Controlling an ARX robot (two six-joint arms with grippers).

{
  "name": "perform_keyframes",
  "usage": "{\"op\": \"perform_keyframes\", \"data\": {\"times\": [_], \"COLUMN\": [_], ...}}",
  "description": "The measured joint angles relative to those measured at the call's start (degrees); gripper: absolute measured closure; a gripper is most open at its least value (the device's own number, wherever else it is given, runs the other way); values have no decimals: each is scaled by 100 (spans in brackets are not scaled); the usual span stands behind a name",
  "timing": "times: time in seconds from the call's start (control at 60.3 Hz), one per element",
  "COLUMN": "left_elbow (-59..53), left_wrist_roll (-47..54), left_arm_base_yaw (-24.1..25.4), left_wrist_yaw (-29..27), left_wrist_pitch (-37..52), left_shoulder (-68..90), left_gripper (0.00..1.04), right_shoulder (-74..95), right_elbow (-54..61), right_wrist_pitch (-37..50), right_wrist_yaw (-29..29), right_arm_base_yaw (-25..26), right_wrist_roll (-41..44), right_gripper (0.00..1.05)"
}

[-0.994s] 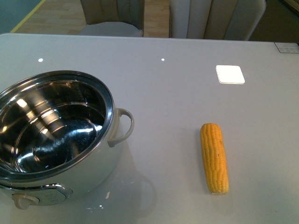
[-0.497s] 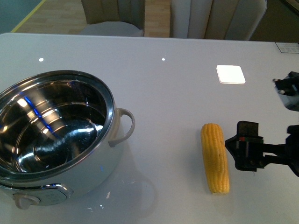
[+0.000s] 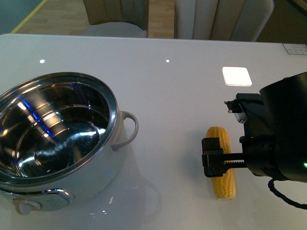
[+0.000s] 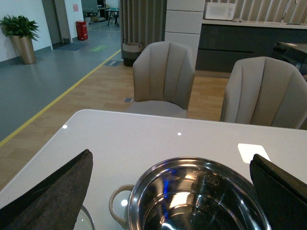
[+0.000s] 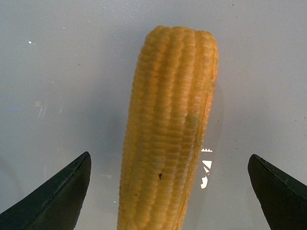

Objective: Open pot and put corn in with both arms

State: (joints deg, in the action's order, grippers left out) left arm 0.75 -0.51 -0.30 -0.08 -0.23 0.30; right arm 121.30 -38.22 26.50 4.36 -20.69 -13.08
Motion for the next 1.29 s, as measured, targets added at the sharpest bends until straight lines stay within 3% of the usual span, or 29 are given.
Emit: {"op": "perform_keyframes", "data": {"times": [0.282, 0.597, 0.713, 0.862, 1.293], "left_elbow": [0, 0, 0, 0, 0], "left_wrist_roll": [0, 0, 0, 0, 0], "left_arm_base_yaw": [0, 0, 0, 0, 0], "left_wrist_yaw": [0, -2, 0, 0, 0], "left_wrist_pitch": [0, 0, 0, 0, 0], "left_shoulder": [0, 0, 0, 0, 0], "left_gripper": [7, 7, 7, 7, 7], "right_shoulder": [527, 560, 409, -236, -2719], "right_elbow": [-258, -166, -50, 258, 365], "right_wrist_pitch": [-162, -229, -258, -369, -1344], "right_wrist_yaw": [-81, -203, -245, -332, -1180], "right_arm_base_yaw": [15, -2, 13, 57, 133], "right_wrist_roll": [-109, -177, -245, -282, -1126], "right_gripper": [12, 65, 74, 82, 86]}}
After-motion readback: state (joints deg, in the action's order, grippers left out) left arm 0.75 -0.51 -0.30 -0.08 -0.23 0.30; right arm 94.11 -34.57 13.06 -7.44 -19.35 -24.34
